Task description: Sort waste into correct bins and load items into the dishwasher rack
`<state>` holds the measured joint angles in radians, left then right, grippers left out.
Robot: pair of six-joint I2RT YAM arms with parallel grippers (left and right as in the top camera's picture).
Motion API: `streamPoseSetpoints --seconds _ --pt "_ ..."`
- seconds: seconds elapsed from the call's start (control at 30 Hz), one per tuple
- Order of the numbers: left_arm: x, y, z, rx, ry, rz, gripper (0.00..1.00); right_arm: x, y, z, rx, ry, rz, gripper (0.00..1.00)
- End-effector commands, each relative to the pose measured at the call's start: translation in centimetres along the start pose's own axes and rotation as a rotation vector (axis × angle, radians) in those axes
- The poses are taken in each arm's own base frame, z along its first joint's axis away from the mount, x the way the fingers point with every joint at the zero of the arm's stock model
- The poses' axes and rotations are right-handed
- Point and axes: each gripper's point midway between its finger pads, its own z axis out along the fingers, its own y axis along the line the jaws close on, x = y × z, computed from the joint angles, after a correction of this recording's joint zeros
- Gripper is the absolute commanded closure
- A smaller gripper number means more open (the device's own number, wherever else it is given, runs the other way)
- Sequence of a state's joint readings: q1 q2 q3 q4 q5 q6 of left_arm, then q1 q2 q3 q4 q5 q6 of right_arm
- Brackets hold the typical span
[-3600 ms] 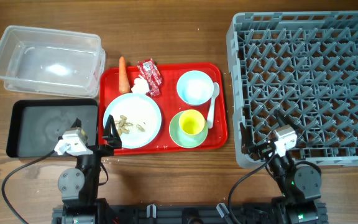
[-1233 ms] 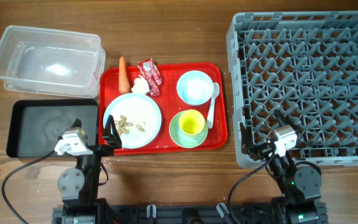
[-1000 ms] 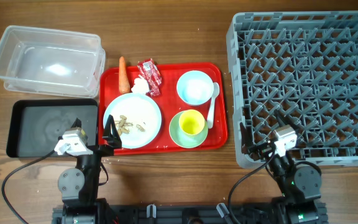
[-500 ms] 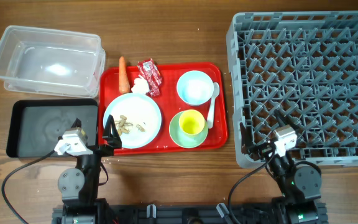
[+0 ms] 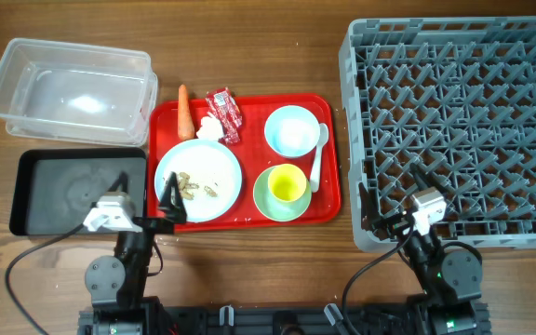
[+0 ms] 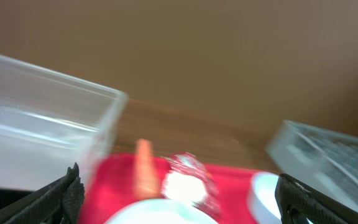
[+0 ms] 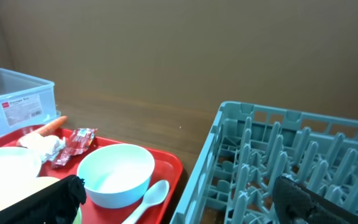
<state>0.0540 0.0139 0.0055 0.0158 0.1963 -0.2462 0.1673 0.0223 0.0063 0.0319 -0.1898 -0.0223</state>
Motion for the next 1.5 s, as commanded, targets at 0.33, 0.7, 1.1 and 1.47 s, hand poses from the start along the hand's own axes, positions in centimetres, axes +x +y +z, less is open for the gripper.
streamPoseSetpoints --seconds 0.33,0.7,1.1,1.47 --pt "-10.2 -7.7 0.8 0.225 0.148 -0.172 0.0 -11.3 0.9 -0.1 -0.064 0.054 0.295 0.0" --pt "-5.4 -13.0 6.4 0.354 0.82 -0.41 0.0 -9.9 2.0 6.1 -0.116 0.567 0.504 0.0" --pt "14.4 -15.0 5.9 0.001 1.21 0.195 0.35 -2.0 0.7 5.6 0.035 0.882 0.564 0.0" --pt "13.8 -17.7 7.4 0.067 1.18 0.158 0.96 -2.0 0.7 5.6 0.035 0.882 0.563 0.0"
